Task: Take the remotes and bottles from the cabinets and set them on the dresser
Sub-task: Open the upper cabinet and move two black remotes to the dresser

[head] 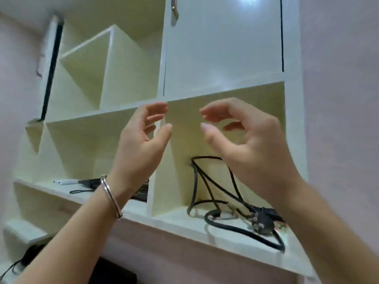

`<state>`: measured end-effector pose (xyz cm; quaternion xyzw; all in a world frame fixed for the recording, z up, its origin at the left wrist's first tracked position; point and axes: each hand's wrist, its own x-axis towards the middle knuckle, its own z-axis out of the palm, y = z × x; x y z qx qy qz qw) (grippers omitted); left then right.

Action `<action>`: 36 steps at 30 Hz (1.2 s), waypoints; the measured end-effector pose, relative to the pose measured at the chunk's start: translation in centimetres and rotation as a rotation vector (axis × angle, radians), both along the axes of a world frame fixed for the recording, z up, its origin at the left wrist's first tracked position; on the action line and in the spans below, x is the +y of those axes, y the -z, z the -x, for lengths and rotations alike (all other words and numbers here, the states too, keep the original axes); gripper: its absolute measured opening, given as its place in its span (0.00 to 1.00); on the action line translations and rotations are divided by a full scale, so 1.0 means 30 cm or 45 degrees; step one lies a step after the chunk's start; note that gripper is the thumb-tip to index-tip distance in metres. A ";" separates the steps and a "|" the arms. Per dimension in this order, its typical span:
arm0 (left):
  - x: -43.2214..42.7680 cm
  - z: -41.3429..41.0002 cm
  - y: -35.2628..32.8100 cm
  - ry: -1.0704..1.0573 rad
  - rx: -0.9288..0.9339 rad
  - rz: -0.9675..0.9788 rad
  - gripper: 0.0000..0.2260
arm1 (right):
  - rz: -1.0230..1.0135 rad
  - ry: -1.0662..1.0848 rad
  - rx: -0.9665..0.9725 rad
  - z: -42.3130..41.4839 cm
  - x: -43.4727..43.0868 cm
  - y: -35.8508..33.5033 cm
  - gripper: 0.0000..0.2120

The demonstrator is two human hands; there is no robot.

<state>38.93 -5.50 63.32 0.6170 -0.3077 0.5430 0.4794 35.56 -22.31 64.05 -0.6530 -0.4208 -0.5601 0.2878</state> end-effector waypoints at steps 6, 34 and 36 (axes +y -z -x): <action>0.020 -0.130 -0.233 -0.229 0.079 0.013 0.22 | 0.111 0.644 -0.107 -0.083 0.045 -0.311 0.20; 0.085 -0.396 -0.536 0.239 0.162 -0.076 0.31 | 0.095 0.852 0.086 -0.344 0.352 -0.888 0.29; 0.084 -0.385 -0.540 0.292 0.169 -0.105 0.28 | 0.010 0.752 0.089 -0.335 0.363 -0.892 0.28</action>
